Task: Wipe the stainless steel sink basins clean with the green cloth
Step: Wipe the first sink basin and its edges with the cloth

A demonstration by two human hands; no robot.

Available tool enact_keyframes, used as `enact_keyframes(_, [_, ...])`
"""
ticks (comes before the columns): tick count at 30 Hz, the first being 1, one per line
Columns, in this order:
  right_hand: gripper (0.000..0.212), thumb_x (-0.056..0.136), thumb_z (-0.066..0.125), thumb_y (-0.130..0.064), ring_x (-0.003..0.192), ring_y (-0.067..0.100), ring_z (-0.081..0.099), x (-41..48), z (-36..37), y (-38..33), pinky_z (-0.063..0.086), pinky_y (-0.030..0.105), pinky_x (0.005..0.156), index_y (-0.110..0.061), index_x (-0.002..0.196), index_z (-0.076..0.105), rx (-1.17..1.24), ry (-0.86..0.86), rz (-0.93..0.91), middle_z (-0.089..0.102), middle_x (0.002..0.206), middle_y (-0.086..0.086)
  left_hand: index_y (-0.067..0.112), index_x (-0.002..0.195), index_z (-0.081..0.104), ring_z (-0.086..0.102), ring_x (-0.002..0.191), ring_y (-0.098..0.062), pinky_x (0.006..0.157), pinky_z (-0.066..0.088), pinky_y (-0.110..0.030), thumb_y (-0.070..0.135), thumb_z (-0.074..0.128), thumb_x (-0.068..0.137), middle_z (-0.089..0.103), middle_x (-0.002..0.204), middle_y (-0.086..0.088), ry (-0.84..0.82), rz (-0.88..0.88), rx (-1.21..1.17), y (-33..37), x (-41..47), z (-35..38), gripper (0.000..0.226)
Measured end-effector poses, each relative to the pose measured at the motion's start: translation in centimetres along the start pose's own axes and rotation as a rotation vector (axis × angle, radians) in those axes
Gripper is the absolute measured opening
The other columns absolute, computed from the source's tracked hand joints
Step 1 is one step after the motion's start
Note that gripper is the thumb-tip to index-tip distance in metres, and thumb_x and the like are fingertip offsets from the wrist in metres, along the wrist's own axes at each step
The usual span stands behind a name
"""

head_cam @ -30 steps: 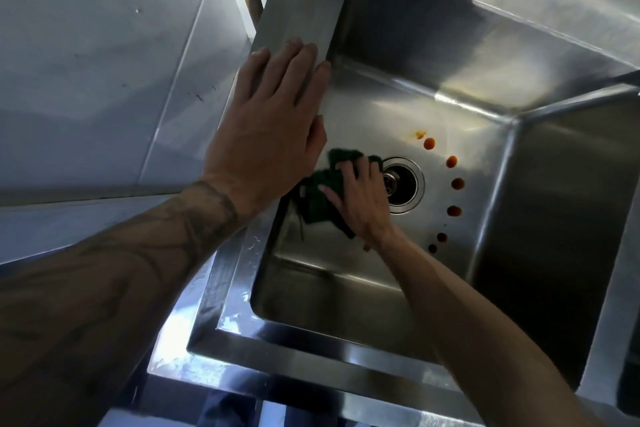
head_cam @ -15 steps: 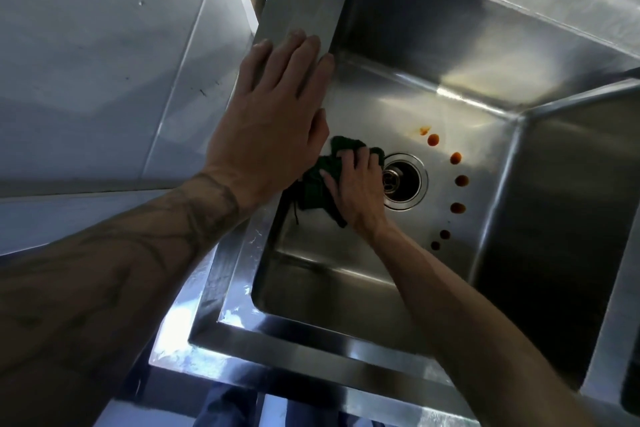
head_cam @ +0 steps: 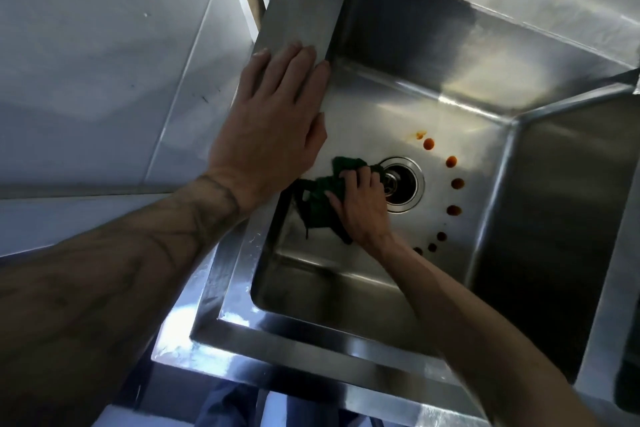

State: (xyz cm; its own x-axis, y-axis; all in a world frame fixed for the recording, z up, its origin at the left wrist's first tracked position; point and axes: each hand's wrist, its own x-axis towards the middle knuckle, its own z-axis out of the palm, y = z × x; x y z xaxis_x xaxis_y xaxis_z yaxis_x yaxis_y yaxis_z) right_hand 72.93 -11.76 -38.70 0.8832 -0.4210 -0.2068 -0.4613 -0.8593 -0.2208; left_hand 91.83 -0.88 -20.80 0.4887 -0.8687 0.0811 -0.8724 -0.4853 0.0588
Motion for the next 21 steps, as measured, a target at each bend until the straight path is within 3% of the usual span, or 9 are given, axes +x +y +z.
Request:
enact_keyframes(4, [0.048, 0.096, 0.058, -0.051, 0.099, 0.024, 0.046, -4.8, -1.1, 2.7, 0.051, 0.043, 0.086, -0.018, 0.130, 0.047, -0.009, -0.192, -0.201, 0.048, 0.127, 0.011, 0.003, 0.154, 0.044, 0.039, 0.152, -0.036, 0.128, 0.025, -0.054, 0.035, 0.035, 0.111, 0.045, 0.158, -0.021, 0.012, -0.011, -0.037, 0.0, -0.2, -0.2, 0.054])
enact_keyframes(8, [0.059, 0.091, 0.063, -0.057, 0.099, 0.024, 0.047, -6.8, -2.1, 2.3, 0.050, 0.037, 0.081, -0.020, 0.133, 0.043, 0.044, -0.169, -0.094, 0.044, 0.129, 0.011, 0.001, 0.152, 0.047, 0.045, 0.147, -0.040, 0.125, 0.030, -0.057, 0.031, 0.042, 0.110, 0.048, 0.157, -0.023, 0.063, 0.003, -0.040, 0.8, -1.8, -1.3, 0.051])
enact_keyframes(12, [0.067, 0.090, 0.063, -0.060, 0.105, 0.029, 0.049, -6.6, -1.5, 1.3, 0.047, 0.041, 0.088, -0.017, 0.137, 0.042, -0.087, -0.241, -0.159, 0.045, 0.130, 0.015, 0.001, 0.158, 0.038, 0.039, 0.151, -0.041, 0.126, 0.029, -0.057, 0.033, 0.046, 0.109, 0.040, 0.162, -0.024, 0.013, -0.043, -0.026, 2.3, -6.9, -1.8, 0.059])
enact_keyframes(14, [0.056, 0.093, 0.062, -0.053, 0.102, 0.030, 0.050, -5.2, -1.4, 1.6, 0.048, 0.042, 0.086, -0.014, 0.131, 0.046, -0.078, -0.198, -0.150, 0.048, 0.125, 0.015, -0.002, 0.160, 0.034, 0.034, 0.155, -0.040, 0.127, 0.027, -0.057, 0.037, 0.041, 0.111, 0.035, 0.166, -0.025, -0.032, -0.061, 0.009, 2.6, -9.0, -1.6, 0.063])
enact_keyframes(18, [0.047, 0.094, 0.064, -0.047, 0.092, 0.031, 0.049, -2.5, -0.8, 0.9, 0.048, 0.043, 0.076, -0.011, 0.119, 0.050, 0.029, -0.038, 0.079, 0.052, 0.117, 0.017, -0.004, 0.162, 0.026, 0.025, 0.159, -0.039, 0.128, 0.023, -0.058, 0.044, 0.032, 0.114, 0.027, 0.169, -0.025, -0.102, -0.047, 0.100, 2.7, -9.6, -1.0, 0.068])
enact_keyframes(21, [0.050, 0.094, 0.059, -0.055, 0.093, 0.029, 0.047, -4.5, -0.1, 0.5, 0.045, 0.041, 0.077, -0.013, 0.121, 0.050, -0.051, -0.090, -0.047, 0.051, 0.118, 0.015, -0.004, 0.163, 0.025, 0.025, 0.159, -0.039, 0.127, 0.023, -0.058, 0.045, 0.031, 0.114, 0.026, 0.170, -0.025, -0.104, -0.054, 0.116, 2.8, -9.7, -1.0, 0.069])
